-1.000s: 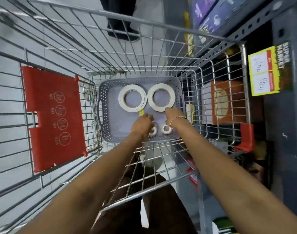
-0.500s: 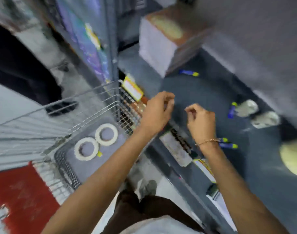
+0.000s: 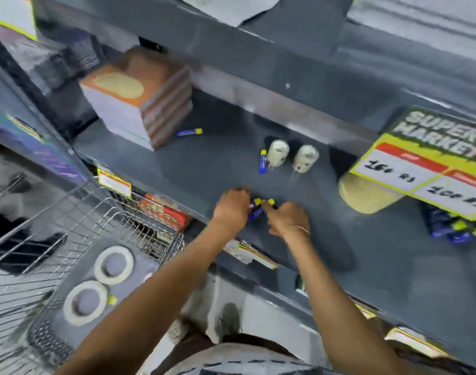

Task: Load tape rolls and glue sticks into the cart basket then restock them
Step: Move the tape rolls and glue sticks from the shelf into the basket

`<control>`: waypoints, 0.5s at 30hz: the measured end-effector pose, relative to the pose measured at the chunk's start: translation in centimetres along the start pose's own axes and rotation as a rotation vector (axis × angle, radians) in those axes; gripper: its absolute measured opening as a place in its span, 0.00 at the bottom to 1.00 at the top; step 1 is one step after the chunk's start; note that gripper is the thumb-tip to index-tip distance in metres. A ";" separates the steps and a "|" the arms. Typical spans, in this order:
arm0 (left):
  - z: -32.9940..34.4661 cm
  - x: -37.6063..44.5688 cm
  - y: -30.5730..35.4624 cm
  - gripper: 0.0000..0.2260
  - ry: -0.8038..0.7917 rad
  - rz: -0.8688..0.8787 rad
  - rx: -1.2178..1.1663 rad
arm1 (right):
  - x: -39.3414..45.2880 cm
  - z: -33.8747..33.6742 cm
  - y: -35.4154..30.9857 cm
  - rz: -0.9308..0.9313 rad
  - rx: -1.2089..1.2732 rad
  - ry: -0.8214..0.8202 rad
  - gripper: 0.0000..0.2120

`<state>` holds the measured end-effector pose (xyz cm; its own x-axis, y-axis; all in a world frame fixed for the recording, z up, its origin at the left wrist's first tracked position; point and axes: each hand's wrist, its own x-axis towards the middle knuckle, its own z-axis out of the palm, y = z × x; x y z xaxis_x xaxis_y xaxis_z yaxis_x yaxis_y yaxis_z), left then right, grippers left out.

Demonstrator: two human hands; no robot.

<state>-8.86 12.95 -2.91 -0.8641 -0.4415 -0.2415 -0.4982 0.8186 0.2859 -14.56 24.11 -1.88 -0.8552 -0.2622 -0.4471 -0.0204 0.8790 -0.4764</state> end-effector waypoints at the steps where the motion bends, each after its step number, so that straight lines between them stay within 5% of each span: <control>1: -0.1 -0.4 -0.3 0.11 0.026 -0.007 0.004 | 0.2 0.1 -0.4 -0.013 -0.012 -0.012 0.26; 5: -1.8 -1.9 -2.3 0.10 0.105 -0.098 -0.220 | 0.3 0.2 -1.8 -0.125 -0.139 0.041 0.20; 7: -2.9 -3.1 -4.1 0.07 0.105 -0.214 -0.644 | 0.2 0.9 -2.7 -0.244 -0.147 0.015 0.19; 11: -4.9 -7.6 -9.9 0.05 0.051 -0.287 -1.504 | -1.7 3.2 -6.2 -0.316 0.330 -0.369 0.12; 15: -3.9 -14.4 -19.1 0.08 0.248 -0.459 -1.643 | -5.5 7.8 -11.1 -0.314 0.562 -0.681 0.08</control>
<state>12.87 2.26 -1.31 -0.5523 -0.6845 -0.4758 -0.0969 -0.5141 0.8522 -5.56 12.65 -0.03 -0.3614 -0.7883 -0.4980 0.2064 0.4532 -0.8672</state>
